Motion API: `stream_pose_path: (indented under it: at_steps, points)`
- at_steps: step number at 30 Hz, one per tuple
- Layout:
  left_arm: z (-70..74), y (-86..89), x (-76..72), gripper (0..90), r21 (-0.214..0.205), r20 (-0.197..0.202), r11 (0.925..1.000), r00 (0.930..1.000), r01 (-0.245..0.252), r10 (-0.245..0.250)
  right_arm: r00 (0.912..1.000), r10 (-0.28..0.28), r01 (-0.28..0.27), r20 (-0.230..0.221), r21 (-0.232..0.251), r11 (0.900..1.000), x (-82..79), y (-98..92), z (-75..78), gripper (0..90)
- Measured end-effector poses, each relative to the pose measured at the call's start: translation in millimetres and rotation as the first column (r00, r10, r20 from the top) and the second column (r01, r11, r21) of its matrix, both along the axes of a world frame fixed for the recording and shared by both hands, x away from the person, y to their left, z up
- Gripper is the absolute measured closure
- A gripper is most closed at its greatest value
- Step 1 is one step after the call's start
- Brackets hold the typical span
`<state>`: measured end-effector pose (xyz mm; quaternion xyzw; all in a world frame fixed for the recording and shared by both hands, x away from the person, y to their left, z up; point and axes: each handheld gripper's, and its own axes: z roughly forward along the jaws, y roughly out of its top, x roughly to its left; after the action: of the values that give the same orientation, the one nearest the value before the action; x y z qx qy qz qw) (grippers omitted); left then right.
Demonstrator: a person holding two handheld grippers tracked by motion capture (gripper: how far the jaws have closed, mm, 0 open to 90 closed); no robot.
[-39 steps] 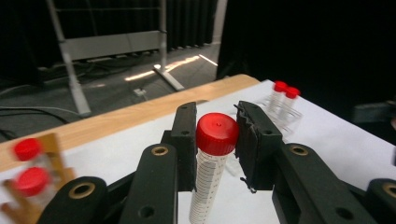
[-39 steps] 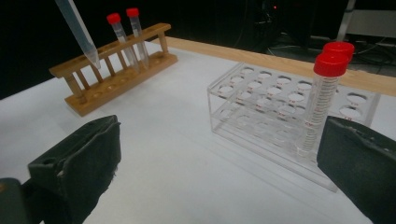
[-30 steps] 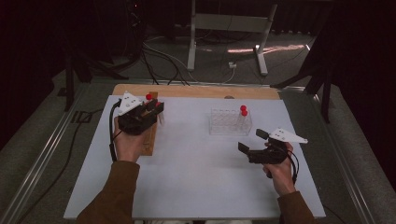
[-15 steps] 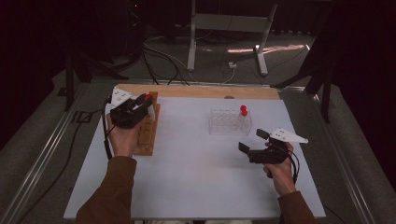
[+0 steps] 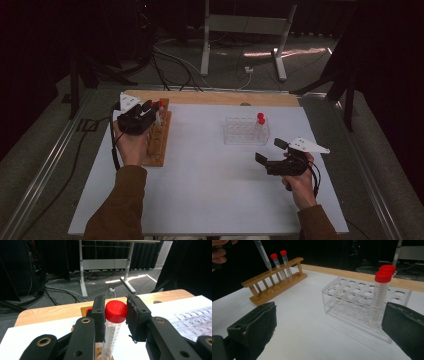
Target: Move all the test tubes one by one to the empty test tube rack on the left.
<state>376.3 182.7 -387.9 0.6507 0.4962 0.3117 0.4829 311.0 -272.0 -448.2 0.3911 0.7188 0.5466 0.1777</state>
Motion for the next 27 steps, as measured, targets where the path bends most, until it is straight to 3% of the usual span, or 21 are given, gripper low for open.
stream_pose_path:
  at_steps: [27]
  points:
    - [-41.1,1.4,6.5,70.7,-0.009,-0.091,0.9994,0.9954,-0.032,0.031,1.0,0.008,-0.008,-0.003,-0.002,1.0,-0.5,0.3,-1.0,0.0]
